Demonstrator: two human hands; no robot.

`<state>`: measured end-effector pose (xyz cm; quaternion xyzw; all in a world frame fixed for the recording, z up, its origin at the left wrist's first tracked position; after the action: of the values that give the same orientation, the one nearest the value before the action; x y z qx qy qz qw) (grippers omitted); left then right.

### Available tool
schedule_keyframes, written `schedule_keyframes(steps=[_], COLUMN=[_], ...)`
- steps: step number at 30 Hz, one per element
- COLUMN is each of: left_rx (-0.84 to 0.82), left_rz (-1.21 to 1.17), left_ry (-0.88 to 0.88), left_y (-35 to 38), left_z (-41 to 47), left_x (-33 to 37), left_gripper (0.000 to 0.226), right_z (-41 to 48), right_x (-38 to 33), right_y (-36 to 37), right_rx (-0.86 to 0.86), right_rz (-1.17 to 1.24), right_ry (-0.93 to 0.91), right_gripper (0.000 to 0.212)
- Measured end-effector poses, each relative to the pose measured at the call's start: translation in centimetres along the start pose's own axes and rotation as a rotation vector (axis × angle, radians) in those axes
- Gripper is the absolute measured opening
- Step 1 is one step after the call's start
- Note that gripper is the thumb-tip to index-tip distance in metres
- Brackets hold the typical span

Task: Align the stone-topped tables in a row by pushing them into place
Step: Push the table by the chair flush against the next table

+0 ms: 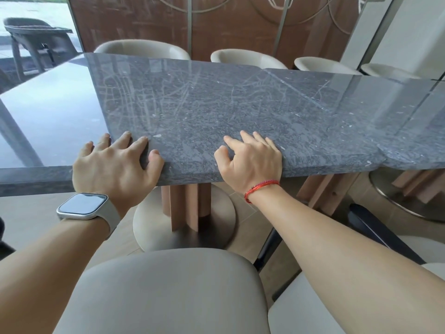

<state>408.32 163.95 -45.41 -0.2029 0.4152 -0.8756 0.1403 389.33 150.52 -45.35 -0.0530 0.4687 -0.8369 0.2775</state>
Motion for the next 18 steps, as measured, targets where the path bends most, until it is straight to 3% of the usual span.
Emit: schedule_keyframes(steps=[9, 18], left_rx=[-0.039, 0.032], left_rz=[0.007, -0.005], left_ry=[0.012, 0.041], left_y=[0.57, 0.58], left_z=[0.01, 0.18], left_x=[-0.04, -0.3], left_gripper=[0.055, 0.053], right_z=[0.08, 0.38], right_x=[0.12, 0.25], right_y=[0.36, 0.28], right_rx=[-0.022, 0.04], right_rz=[-0.017, -0.028], right_ry=[-0.003, -0.017], right_gripper=[0.052, 0.049])
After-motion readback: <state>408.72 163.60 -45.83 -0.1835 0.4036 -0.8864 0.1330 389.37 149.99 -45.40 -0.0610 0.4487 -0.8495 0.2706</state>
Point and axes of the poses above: each hand's wrist, its own z-axis towards the middle knuckle, its own y-axis out of the palm, x = y × z, the point moved 10 cm from there along z, towards the middle knuckle, and after that the axes turned 7 degrees about -z, right-handed, at the moved point
